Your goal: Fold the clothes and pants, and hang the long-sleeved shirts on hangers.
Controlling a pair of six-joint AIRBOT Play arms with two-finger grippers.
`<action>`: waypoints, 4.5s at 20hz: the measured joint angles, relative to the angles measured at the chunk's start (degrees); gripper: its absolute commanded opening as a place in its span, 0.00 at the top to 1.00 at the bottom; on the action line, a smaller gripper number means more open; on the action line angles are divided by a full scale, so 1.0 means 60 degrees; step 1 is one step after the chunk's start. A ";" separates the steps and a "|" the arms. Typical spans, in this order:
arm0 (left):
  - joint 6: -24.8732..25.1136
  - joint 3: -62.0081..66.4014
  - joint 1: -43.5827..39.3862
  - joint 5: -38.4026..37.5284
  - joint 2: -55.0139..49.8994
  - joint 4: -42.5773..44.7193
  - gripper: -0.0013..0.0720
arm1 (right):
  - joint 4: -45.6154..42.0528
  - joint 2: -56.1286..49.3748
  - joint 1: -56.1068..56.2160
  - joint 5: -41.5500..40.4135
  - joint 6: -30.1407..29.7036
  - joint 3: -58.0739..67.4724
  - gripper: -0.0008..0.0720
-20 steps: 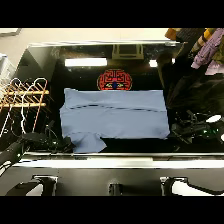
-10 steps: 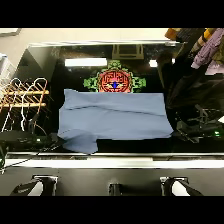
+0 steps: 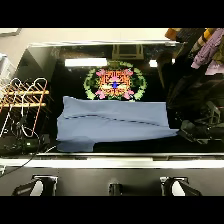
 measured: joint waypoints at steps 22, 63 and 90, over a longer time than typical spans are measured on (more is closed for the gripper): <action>0.0073 1.1045 -0.2393 0.0138 -1.1038 0.0976 0.96 | -0.1603 -0.5825 0.2922 -0.3880 0.0940 0.4324 0.95; -0.0754 1.2968 -0.2470 0.0743 -0.9537 0.2528 0.14 | 0.0994 -0.8830 0.2098 -0.1096 -0.1861 0.5526 0.95; -0.3253 1.0983 -0.9089 -0.5297 -1.2342 -0.0284 0.96 | -0.1905 -0.4233 0.2255 0.0594 0.1770 0.7763 0.95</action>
